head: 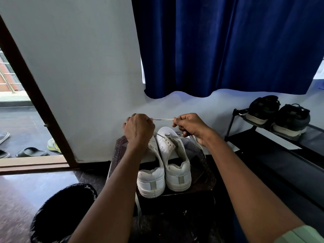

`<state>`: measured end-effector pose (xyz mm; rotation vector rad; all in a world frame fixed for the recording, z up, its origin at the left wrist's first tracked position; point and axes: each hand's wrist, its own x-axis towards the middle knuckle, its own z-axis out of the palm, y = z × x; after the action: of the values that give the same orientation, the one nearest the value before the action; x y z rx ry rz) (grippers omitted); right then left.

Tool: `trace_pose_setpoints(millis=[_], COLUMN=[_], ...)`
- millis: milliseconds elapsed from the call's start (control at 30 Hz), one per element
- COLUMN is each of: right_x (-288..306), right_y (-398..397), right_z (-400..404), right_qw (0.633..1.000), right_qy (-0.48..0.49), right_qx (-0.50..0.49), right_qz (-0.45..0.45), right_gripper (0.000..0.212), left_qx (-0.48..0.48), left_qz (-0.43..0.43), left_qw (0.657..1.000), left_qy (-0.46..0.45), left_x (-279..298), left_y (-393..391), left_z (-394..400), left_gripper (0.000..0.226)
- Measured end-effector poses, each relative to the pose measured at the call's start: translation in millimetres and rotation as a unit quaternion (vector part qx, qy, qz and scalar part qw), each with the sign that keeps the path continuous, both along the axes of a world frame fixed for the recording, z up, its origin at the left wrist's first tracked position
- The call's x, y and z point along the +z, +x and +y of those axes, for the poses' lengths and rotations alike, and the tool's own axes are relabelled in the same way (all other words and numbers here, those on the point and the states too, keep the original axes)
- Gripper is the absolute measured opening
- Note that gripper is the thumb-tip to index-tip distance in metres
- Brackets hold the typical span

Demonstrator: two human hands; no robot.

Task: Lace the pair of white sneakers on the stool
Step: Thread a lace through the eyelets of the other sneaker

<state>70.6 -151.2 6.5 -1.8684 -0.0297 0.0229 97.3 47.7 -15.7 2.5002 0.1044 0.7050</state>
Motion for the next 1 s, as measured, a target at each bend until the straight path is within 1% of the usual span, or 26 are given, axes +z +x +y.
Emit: trace_pose_setpoints(millis=[33,67,100,133,167,200,233,267,300,400,433,467,500,533,600,633,667,700,733,800,833,867,900,933,1000], right_x=[0.0,0.2,0.1,-0.9,-2.1,-3.6,-4.3,-4.8,-4.6,-5.6,-5.0,-5.0,-5.4,-6.3,-7.0,-7.9,-8.6,-8.7,-7.8,-6.9,-7.6,-8.3,-8.5,-9.4,-10.1], right_y=[0.4,0.4,0.1,0.3,0.8,1.5,1.7,2.4,2.2,2.9,2.3,2.5,2.9,3.6,3.4,3.4,3.9,4.4,4.2,4.2,4.5,4.9,4.7,5.2,4.5], right_z=[-0.3,0.9,3.0,5.9,8.7,10.5,11.5,10.9,9.6,2.3,0.2,-1.0,-1.3,-0.3,3.7,5.5,6.7,6.8,6.0,2.3,-0.1,-2.4,-3.9,-3.7,-0.6], right_qw=[1.0,1.0,1.0,0.999,0.997,0.996,0.995,0.995,0.994,0.992,0.992,0.992,0.992,0.992,0.991,0.991,0.992,0.991,0.991,0.99,0.99,0.99,0.991,0.99,0.99], right_qy=[-0.004,-0.012,-0.024,-0.041,-0.057,-0.068,-0.075,-0.083,-0.094,-0.12,-0.12,-0.118,-0.119,-0.122,-0.125,-0.121,-0.118,-0.121,-0.128,-0.134,-0.132,-0.131,-0.13,-0.13,-0.129], right_qx=[0.0,0.003,0.006,0.013,0.016,0.017,0.016,0.014,0.013,0.009,0.004,0.001,-0.001,0.0,0.012,0.019,0.023,0.024,0.024,0.021,0.017,0.012,0.008,0.008,0.015], right_qz=[-0.002,-0.005,-0.013,-0.026,-0.04,-0.051,-0.057,-0.056,-0.05,-0.034,-0.032,-0.032,-0.036,-0.041,-0.046,-0.045,-0.043,-0.043,-0.043,-0.044,-0.044,-0.044,-0.045,-0.048,-0.054], right_gripper=[0.028,0.027,0.027,0.027,0.027,0.028,0.029,0.028,0.027,0.025,0.025,0.025,0.024,0.024,0.023,0.022,0.022,0.021,0.021,0.024,0.024,0.024,0.024,0.024,0.023], left_qx=[-0.006,-0.046,-0.113,-0.189,-0.256,-0.302,-0.318,-0.311,-0.283,-0.124,-0.073,-0.047,-0.058,-0.108,-0.246,-0.297,-0.322,-0.312,-0.276,-0.145,-0.086,-0.049,-0.05,-0.093,-0.238], left_qz=[0.004,-0.001,-0.005,-0.003,0.018,0.043,0.053,0.046,0.034,0.017,0.022,0.021,0.013,0.003,0.018,0.045,0.054,0.037,0.018,-0.002,0.004,0.008,0.009,0.005,0.015], left_qw=[1.0,0.999,0.994,0.981,0.965,0.95,0.944,0.947,0.956,0.991,0.996,0.998,0.998,0.994,0.967,0.95,0.94,0.945,0.958,0.989,0.996,0.999,0.999,0.996,0.97], left_qy=[0.009,0.006,-0.009,-0.033,-0.057,-0.067,-0.068,-0.067,-0.067,-0.051,-0.036,-0.022,-0.017,-0.024,-0.065,-0.087,-0.098,-0.086,-0.069,-0.038,-0.023,-0.01,-0.004,-0.007,-0.052], left_x=[0.3,0.9,2.9,5.1,8.2,8.6,6.8,4.5,2.2,-2.6,-4.7,-7.1,-8.5,-9.7,-4.9,-1.8,-0.2,0.8,-1.5,-3.0,-3.6,-4.0,-4.3,-3.8,0.1], left_y=[-0.1,0.1,-1.1,-2.0,-4.5,-5.2,-4.1,-2.2,-0.5,5.4,6.4,7.9,8.1,9.1,3.9,0.7,-0.8,-1.7,0.4,2.4,2.3,2.5,2.8,2.5,-0.8], left_z=[1.2,0.5,-2.3,-6.4,-11.6,-15.8,-18.4,-19.6,-18.9,-5.1,0.6,4.7,5.9,5.1,-2.0,-6.6,-10.4,-13.1,-12.5,-3.7,2.3,6.4,6.8,4.9,-3.5], left_gripper=[0.014,0.017,0.021,0.023,0.021,0.016,0.017,0.019,0.019,0.018,0.019,0.02,0.019,0.019,0.021,0.021,0.016,0.01,0.006,0.008,0.01,0.013,0.015,0.015,0.019])
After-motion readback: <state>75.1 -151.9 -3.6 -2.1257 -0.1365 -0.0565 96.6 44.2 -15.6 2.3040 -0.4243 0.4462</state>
